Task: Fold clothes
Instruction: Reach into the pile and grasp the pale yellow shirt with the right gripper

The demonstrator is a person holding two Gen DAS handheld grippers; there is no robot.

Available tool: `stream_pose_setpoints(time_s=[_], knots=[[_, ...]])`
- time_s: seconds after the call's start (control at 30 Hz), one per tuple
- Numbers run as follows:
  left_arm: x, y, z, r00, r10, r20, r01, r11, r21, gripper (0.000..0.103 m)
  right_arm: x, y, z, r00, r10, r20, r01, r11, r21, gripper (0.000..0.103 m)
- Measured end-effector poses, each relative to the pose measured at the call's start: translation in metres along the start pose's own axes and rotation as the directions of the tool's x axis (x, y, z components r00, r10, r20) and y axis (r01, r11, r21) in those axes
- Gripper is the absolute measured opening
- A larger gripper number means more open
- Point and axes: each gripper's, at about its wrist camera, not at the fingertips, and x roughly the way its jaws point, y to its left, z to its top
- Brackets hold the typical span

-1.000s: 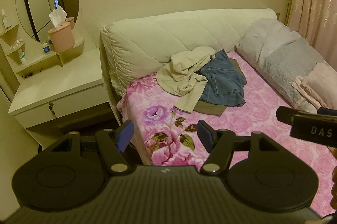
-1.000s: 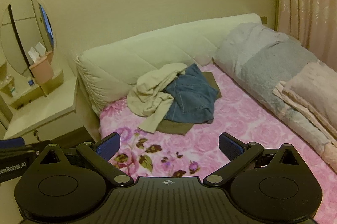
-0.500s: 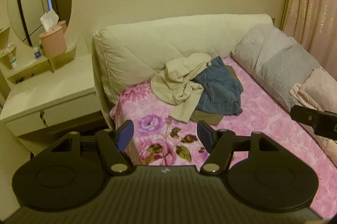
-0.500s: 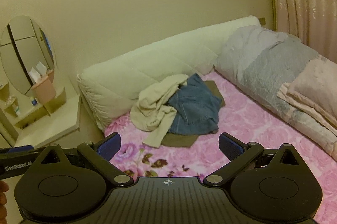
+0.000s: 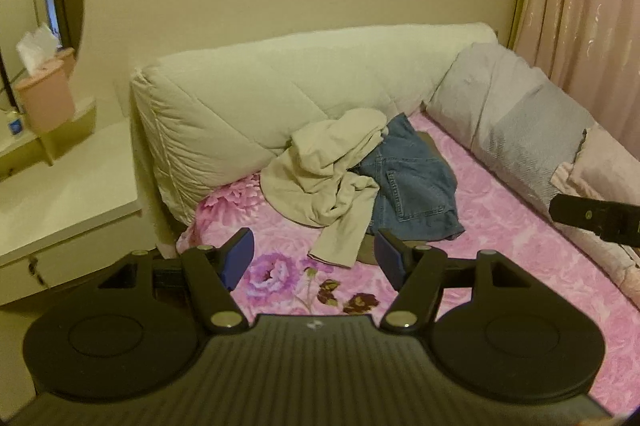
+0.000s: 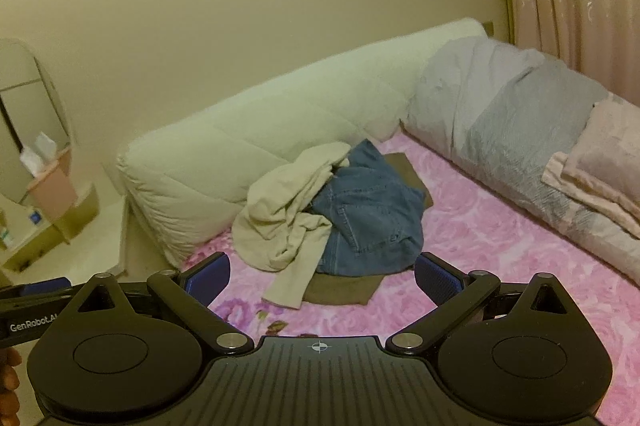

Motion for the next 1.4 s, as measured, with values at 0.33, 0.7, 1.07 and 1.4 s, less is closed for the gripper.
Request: stream_pose_setpoints(time_s=[0.33, 0.7, 1.07, 1.4], knots=[[0.113, 0.055, 0.059, 0.995, -0.052, -0.080, 0.055, 0.998, 0.031, 0.062, 0.123, 0.026, 0.035, 0.994, -0.024, -0.109, 0.030, 0.998, 0.056, 0.092], [0.241, 0.105, 0.113, 0.977, -0.119, -0.174, 0.125, 0.992, 0.025, 0.062, 0.250, 0.043, 0.050, 0.965, -0.077, -0.250, 0.100, 0.992, 0.080, 0.083], [0.346, 0.119, 0.126, 0.945, -0.163, -0.284, 0.178, 0.984, 0.027, 0.062, 0.362, 0.029, 0.024, 0.914, -0.022, -0.405, 0.131, 0.961, 0.243, 0.062], [0.393, 0.128, 0.115, 0.926, -0.145, -0.347, 0.161, 0.987, 0.016, 0.061, 0.444, 0.002, -0.023, 0.877, 0.131, -0.463, 0.164, 0.823, 0.544, 0.046]])
